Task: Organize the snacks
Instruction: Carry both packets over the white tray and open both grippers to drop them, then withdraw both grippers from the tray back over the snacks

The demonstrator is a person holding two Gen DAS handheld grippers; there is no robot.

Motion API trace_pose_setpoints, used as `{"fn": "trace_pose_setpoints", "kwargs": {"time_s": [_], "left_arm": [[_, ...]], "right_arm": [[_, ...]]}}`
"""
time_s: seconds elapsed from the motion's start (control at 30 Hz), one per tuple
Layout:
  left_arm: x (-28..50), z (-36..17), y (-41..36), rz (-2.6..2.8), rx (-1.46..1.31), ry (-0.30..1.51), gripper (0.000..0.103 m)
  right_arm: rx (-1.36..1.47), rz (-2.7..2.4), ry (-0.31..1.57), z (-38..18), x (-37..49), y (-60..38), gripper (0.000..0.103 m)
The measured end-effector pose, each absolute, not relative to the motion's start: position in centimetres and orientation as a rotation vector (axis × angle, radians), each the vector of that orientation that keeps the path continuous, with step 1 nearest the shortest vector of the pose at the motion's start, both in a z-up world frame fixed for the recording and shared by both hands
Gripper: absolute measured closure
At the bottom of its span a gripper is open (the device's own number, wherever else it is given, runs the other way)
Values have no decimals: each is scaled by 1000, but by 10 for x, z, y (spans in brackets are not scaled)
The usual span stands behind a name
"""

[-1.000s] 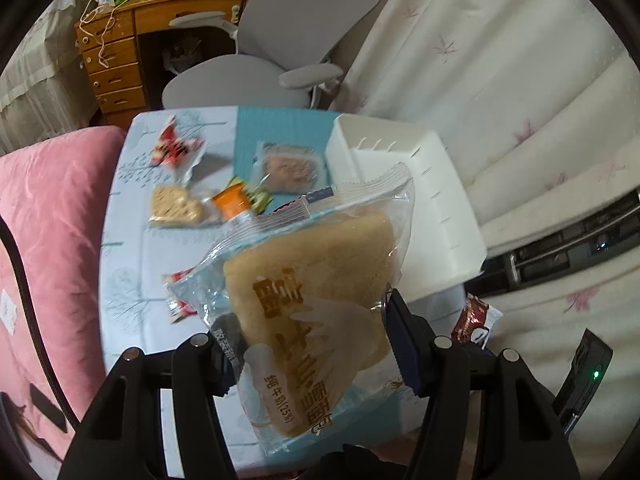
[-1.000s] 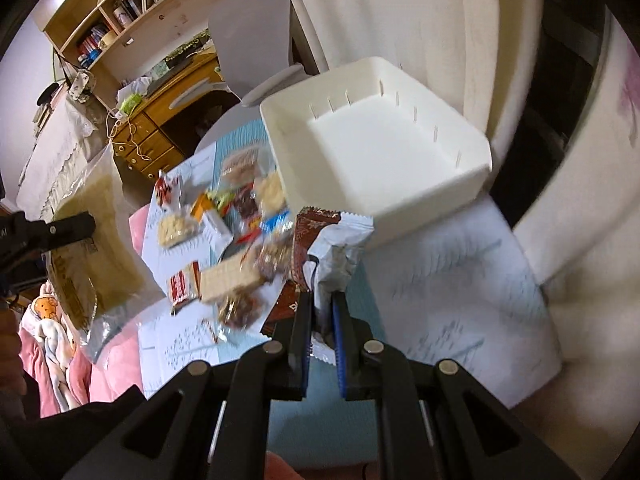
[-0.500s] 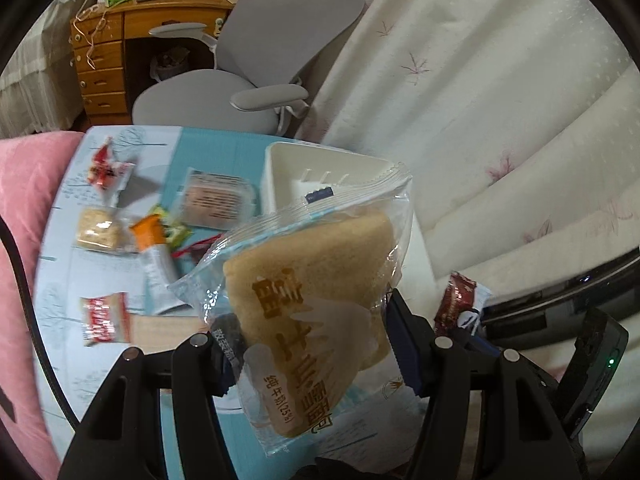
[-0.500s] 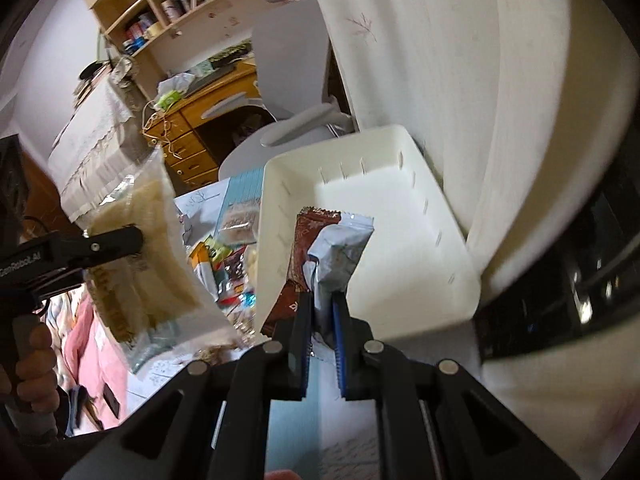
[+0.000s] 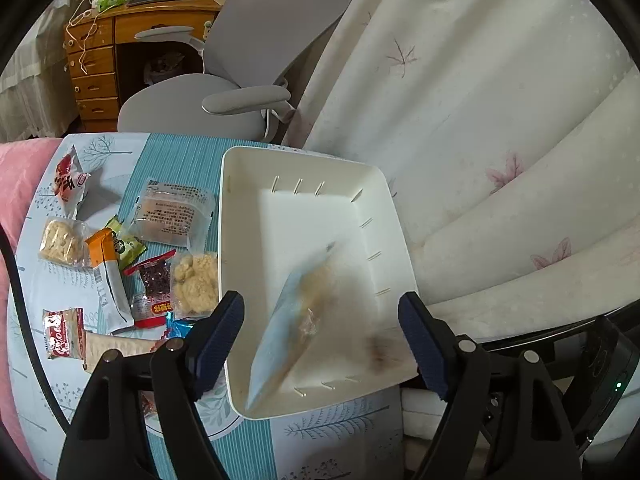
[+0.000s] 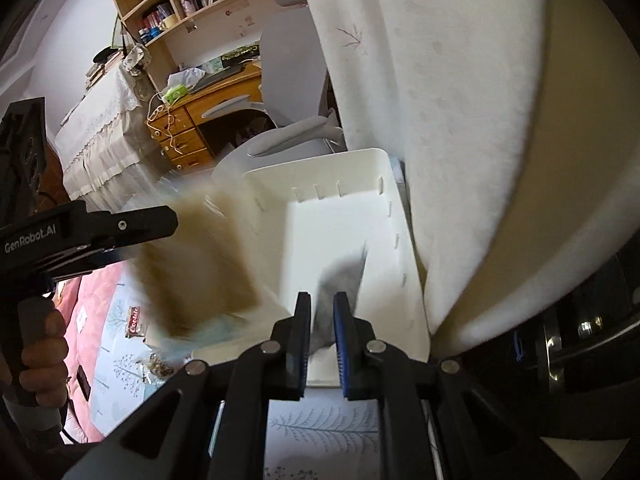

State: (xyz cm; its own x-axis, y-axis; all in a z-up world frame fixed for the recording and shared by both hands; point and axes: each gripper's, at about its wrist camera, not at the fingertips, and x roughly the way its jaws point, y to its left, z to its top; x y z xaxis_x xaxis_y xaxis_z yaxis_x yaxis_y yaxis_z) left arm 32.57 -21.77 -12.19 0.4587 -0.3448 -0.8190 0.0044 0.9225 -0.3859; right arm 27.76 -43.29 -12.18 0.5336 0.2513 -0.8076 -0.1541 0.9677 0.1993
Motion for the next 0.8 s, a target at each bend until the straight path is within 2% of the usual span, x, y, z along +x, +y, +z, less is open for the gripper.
{"fn": "trace_pose_setpoints", "kwargs": {"time_s": [0.07, 0.13, 0.23, 0.57, 0.8], "left_arm": [[325, -122, -215, -209, -357, 1083, 22], [323, -122, -211, -193, -366, 1092, 22], [319, -122, -202, -171, -387, 1099, 22], [284, -129, -161, -113, -459, 1099, 22], [246, -138, -114, -42, -448, 1090, 22]], "right_arm": [[130, 247, 994, -125, 279, -435, 84], [125, 245, 1004, -127, 279, -434, 71], [121, 259, 995, -126, 275, -431, 64], [157, 307, 1025, -132, 261, -412, 61], [75, 310, 1025, -133, 240, -388, 61]]}}
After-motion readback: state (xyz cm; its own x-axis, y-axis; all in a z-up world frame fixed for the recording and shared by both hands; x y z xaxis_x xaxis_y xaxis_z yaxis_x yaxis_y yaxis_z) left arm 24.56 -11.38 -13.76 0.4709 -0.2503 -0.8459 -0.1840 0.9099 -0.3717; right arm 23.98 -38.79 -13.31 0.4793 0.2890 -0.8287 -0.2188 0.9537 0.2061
